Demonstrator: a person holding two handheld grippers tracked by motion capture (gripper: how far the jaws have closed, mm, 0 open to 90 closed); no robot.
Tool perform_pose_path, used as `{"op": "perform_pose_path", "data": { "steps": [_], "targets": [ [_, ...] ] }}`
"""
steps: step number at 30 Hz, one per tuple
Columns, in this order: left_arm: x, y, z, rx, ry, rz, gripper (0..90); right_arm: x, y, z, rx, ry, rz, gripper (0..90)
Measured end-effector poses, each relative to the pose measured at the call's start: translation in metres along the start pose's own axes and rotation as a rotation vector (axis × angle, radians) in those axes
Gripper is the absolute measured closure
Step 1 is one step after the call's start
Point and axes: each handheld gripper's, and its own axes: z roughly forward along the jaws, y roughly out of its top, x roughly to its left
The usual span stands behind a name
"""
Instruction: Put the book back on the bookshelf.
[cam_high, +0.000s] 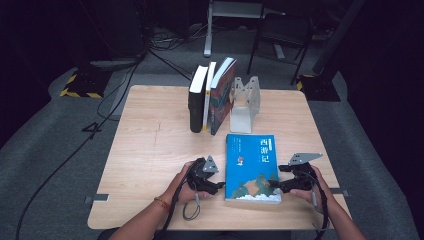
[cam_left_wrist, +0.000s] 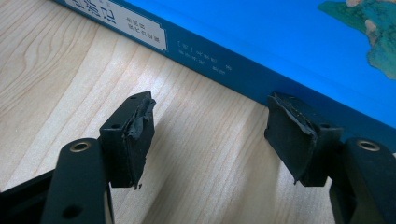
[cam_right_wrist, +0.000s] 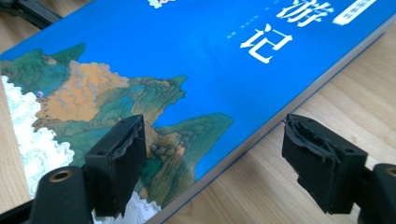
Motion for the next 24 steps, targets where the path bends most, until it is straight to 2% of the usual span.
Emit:
{"op": "perform_pose_path", "data": {
  "steps": [2, 4, 8, 11, 12, 13, 14, 16, 17, 19, 21, 24],
  "targets": [
    [0.0, 0.0, 0.0, -0.003, -0.002, 0.0, 32.1, -0.004, 0.0, 0.004, 0.004, 0.045, 0.041, 19.6],
    [0.0, 0.0, 0.0, -0.003, -0.002, 0.0, 32.1, -0.007, 0.001, 0.009, 0.01, 0.065, 0.052, 15.7],
    [0.0, -0.001, 0.0, -0.007, -0.002, -0.002, 31.6, -0.011, 0.005, 0.014, 0.03, 0.075, 0.069, 12.1],
    [0.001, -0.001, 0.001, -0.007, -0.001, -0.003, 31.3, -0.009, 0.007, 0.014, 0.032, 0.065, 0.056, 12.9],
    [0.001, -0.001, 0.001, -0.009, -0.001, -0.003, 31.3, -0.008, 0.008, 0.013, 0.034, 0.059, 0.039, 14.3],
    [0.001, -0.001, 0.001, -0.012, 0.005, -0.009, 31.2, -0.006, 0.01, 0.011, 0.026, 0.038, 0.024, 23.8],
    [0.001, -0.001, 0.001, -0.012, 0.005, -0.009, 31.2, -0.006, 0.01, 0.011, 0.026, 0.038, 0.024, 23.8],
    [0.003, 0.0, 0.002, -0.015, 0.012, -0.014, 31.2, -0.005, 0.011, 0.007, -0.007, 0.007, -0.011, 36.3],
    [0.003, 0.0, 0.002, -0.017, 0.014, -0.017, 31.1, -0.003, 0.011, 0.006, -0.012, -0.007, -0.032, 37.2],
    [0.003, 0.0, 0.002, -0.018, 0.017, -0.019, 31.0, -0.001, 0.012, 0.006, -0.022, -0.015, -0.043, 41.2],
    [0.003, 0.0, 0.003, -0.018, 0.016, -0.019, 30.6, -0.002, 0.011, 0.006, -0.043, -0.008, -0.036, 44.0],
    [0.003, 0.0, 0.003, -0.016, 0.018, -0.016, 30.1, -0.002, 0.012, 0.006, -0.041, -0.012, -0.027, 42.8]
  ]
}}
